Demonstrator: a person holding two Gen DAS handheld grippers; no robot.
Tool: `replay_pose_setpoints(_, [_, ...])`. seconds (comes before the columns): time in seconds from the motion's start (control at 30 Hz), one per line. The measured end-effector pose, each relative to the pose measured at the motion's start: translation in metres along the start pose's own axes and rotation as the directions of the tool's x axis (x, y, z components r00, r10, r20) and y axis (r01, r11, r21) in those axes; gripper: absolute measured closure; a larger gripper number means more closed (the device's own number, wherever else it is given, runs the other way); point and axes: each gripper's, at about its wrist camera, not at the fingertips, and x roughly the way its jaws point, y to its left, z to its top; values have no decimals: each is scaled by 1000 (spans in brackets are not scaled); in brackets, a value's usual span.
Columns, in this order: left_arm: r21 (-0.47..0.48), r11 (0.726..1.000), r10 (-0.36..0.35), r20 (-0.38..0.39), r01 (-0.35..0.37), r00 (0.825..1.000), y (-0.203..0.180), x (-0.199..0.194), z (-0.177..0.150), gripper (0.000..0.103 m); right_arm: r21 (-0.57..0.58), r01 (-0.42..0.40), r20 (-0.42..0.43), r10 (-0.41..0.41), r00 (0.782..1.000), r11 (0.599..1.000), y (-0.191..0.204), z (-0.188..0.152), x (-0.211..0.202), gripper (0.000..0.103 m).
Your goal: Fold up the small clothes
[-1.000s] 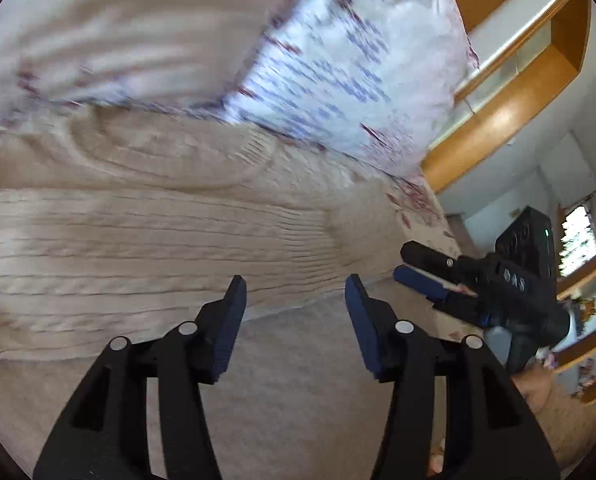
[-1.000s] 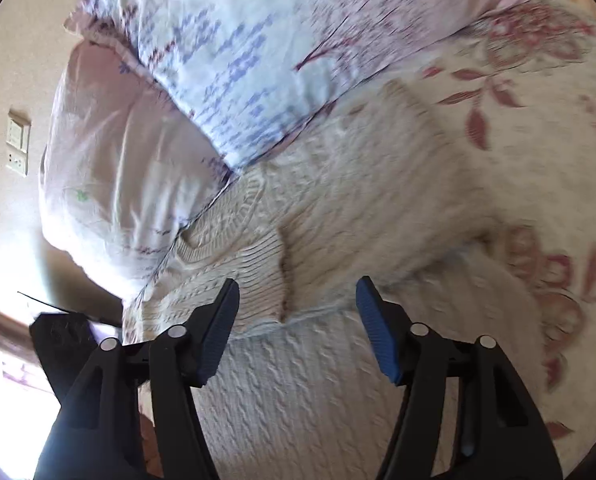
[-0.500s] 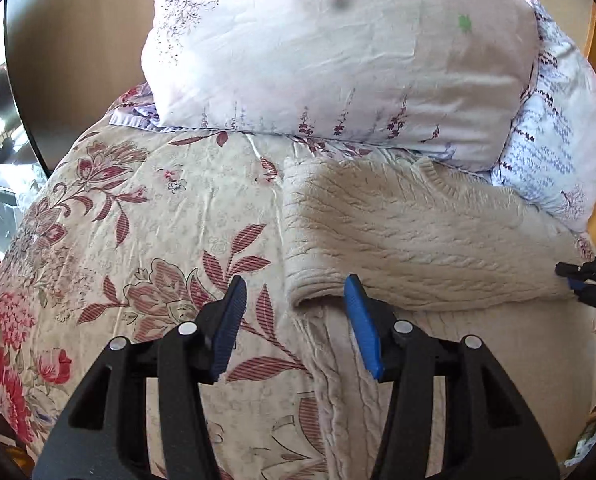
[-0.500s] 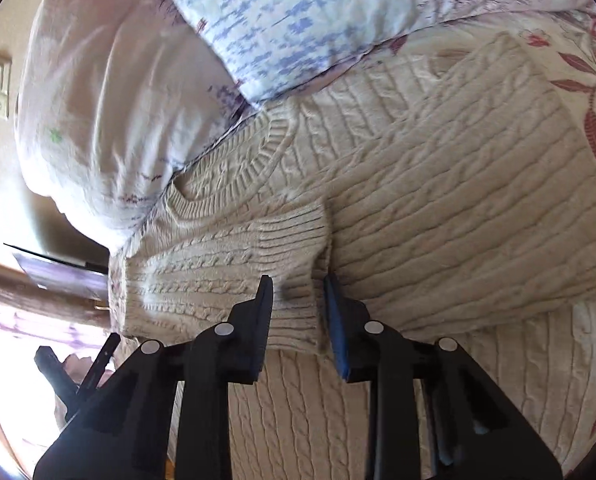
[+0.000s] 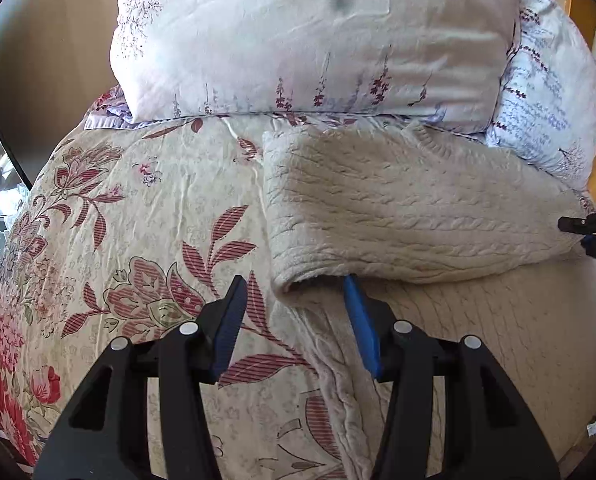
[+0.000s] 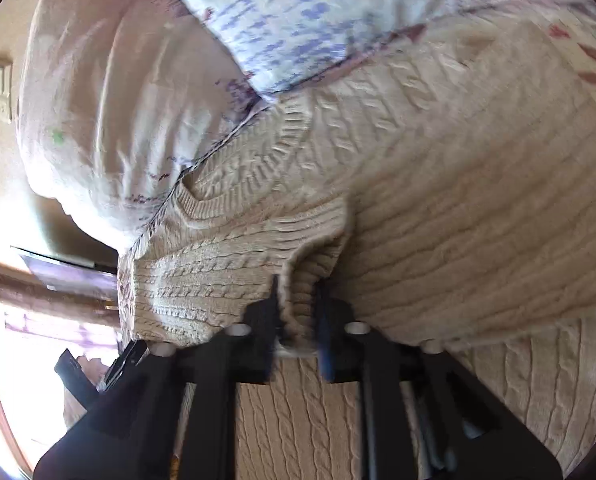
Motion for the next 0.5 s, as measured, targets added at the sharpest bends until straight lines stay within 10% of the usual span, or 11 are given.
replay_pose_setpoints(0.27, [-26, 1000, -15, -13, 15, 1000, -5, 5, 3, 53, -88, 53, 293, -25, 956, 995, 31, 21, -66, 94])
replay_pose_setpoints(0.5, [-46, 999, -26, -38, 25, 999, -7, 12, 0, 53, -9, 191, 186, -186, 965, 982, -11, 7, -42, 94])
